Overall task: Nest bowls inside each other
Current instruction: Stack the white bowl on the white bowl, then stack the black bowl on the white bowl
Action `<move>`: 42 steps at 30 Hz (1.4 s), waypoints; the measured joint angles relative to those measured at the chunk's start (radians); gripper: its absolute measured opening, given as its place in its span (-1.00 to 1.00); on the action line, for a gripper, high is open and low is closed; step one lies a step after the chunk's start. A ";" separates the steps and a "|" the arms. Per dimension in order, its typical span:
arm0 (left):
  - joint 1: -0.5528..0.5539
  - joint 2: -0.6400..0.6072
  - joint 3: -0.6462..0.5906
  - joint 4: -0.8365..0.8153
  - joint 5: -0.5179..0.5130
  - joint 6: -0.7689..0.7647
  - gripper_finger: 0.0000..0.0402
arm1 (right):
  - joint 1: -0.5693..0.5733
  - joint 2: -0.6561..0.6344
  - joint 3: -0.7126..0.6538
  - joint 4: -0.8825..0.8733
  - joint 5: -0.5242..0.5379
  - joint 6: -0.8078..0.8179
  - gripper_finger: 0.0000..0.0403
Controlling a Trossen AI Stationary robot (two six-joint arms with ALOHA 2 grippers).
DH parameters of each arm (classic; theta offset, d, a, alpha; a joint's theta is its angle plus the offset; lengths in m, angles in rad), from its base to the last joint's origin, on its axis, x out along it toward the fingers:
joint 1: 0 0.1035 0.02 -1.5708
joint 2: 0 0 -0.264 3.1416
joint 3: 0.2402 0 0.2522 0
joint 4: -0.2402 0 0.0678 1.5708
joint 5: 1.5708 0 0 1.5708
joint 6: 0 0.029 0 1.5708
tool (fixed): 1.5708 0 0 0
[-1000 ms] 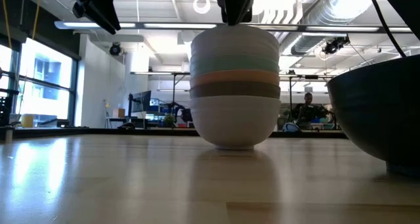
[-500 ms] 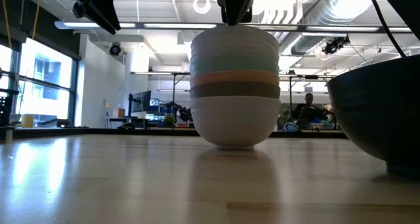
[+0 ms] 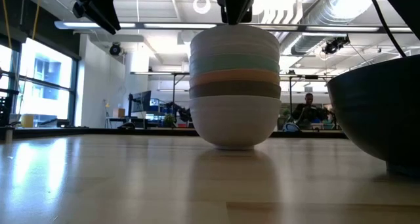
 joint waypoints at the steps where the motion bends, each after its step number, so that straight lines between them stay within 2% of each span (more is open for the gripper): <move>1: 0.000 0.000 0.000 0.000 0.000 0.000 -0.18 | 0.001 0.000 0.000 0.001 0.000 0.000 -1.00; 18: 0.000 0.000 0.000 0.000 0.011 0.000 -0.18 | -0.002 0.003 -0.028 0.022 -0.012 0.016 -0.98; 22: 0.000 0.000 0.000 0.000 0.015 0.000 -0.18 | -0.007 0.000 0.002 0.034 -0.016 0.016 -0.86; 27: 0.000 0.000 0.000 0.000 0.018 0.002 -0.18 | -0.008 -0.018 0.001 0.059 -0.025 0.023 -0.60; 32: 0.000 -0.001 0.000 0.000 0.022 0.003 -0.18 | -0.008 -0.048 -0.002 0.013 -0.024 0.027 -0.39; 38: 0.000 -0.004 0.000 0.004 0.084 0.011 -0.18 | -0.015 -0.145 0.001 -0.001 0.014 0.062 -0.31; 42: -0.018 -0.004 0.000 0.066 0.135 0.012 -0.18 | -0.017 -0.210 0.001 -0.001 0.061 0.091 -0.30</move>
